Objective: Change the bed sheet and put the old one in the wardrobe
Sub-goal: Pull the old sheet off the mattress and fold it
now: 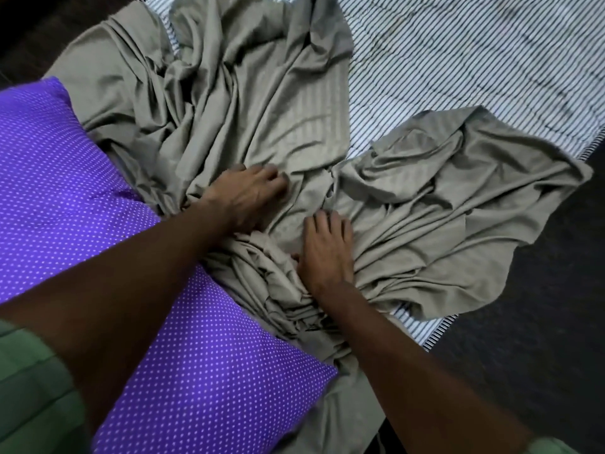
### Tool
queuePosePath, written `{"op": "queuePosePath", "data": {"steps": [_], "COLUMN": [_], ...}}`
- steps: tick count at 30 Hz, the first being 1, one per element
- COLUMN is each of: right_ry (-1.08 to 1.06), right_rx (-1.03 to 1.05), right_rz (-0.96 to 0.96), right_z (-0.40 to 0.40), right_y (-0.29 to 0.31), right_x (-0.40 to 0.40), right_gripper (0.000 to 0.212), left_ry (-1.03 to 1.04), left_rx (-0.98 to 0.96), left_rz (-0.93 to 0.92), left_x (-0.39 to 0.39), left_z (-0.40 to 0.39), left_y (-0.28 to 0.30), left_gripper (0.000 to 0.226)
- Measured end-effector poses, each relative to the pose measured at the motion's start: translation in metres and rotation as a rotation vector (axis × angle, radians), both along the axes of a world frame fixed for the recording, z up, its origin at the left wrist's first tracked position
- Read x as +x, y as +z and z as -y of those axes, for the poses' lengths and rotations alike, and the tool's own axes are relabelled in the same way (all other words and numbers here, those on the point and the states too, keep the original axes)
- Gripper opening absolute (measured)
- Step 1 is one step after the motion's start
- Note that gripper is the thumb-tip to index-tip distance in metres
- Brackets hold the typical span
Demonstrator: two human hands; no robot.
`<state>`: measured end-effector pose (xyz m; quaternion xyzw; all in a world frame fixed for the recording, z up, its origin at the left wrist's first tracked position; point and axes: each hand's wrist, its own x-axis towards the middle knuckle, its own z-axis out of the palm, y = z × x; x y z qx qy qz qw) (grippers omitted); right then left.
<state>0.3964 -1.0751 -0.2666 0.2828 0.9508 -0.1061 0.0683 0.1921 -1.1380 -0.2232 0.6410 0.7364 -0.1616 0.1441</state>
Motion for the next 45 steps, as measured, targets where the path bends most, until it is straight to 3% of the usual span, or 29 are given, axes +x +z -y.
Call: {"op": "queuePosePath", "data": {"steps": [2,5,7,10,12,14,16,18,21,24,26,28,31,32,34,36,37,40,43,45], "right_ry": [0.068,0.079,-0.005,-0.120,-0.151,-0.165,-0.127,-0.079,-0.094,-0.132,-0.174,-0.242,-0.339,-0.349,-0.316,-0.258,-0.257,-0.328,-0.472,-0.511], "right_rx": [0.071,0.003,-0.257,-0.867,-0.934,-0.735,-0.339,-0.045,0.113,0.112,0.031,-0.193,-0.592,-0.568,-0.251,0.003,0.031,-0.195,-0.946,-1.220], "right_rz": [-0.003,0.036,0.099,0.166,0.033,-0.173,-0.258,-0.181,0.055,0.157,0.253,0.362,0.296,0.224,0.112,0.198,0.253,0.392,0.496,0.569], "right_z": [0.003,0.011,0.019,0.029,0.035,0.036,0.022,-0.001,-0.030,-0.026,-0.022,-0.023,-0.027,-0.028,-0.030,-0.030,-0.026,0.004,0.042,0.056], "right_y": [-0.006,0.000,0.004,0.001,0.003,0.005,0.008,0.013,0.010,0.010,0.020,0.028,0.037,0.042,0.047,0.043,0.044,0.046,0.047,0.055], "right_x": [0.000,-0.004,-0.008,-0.009,-0.007,-0.005,-0.005,-0.001,0.022,0.050,0.056,0.055,0.059,0.065,0.082,0.104,0.111,0.120,0.128,0.136], "right_gripper": [0.026,0.025,0.026,0.020,0.014,0.005,0.010,0.028,0.050,0.038,0.032,0.036,0.033,0.027,0.029,0.048,0.053,0.047,0.046,0.047], "left_ry": [-0.098,-0.062,0.108,0.333,0.471,0.486,0.403,0.292,0.161,0.206,0.252,0.266,0.242,0.234,0.233,0.207,0.169,0.135,0.142,0.200], "left_rx": [-0.024,-0.191,-0.383,-0.741,-0.804,-0.712,-0.463,-0.185,0.073,-0.069,-0.180,-0.295,-0.454,-0.492,-0.551,-0.647,-0.693,-0.783,-0.711,-0.663], "left_rz": [-0.036,-0.046,0.020,0.038,-0.062,-0.120,-0.196,-0.149,0.104,0.357,0.464,0.515,0.481,0.461,0.429,0.408,0.391,0.429,0.492,0.528], "left_x": [0.002,0.007,0.006,-0.005,-0.010,-0.009,0.000,0.016,0.056,0.104,0.122,0.127,0.131,0.133,0.134,0.136,0.139,0.149,0.155,0.159], "left_z": [0.000,-0.006,-0.012,-0.018,-0.015,-0.009,-0.010,-0.015,-0.028,-0.040,-0.050,-0.054,-0.053,-0.052,-0.050,-0.048,-0.046,-0.044,-0.043,-0.039], "left_y": [-0.004,-0.004,0.003,0.011,0.018,0.021,0.021,0.020,0.016,0.007,0.002,-0.002,0.000,0.002,0.000,-0.011,-0.013,-0.014,-0.011,-0.006], "left_gripper": [0.056,0.039,0.040,0.045,0.046,0.043,0.034,0.033,0.034,0.046,0.039,0.034,0.039,0.039,0.037,0.045,0.049,0.041,0.041,0.041]}}
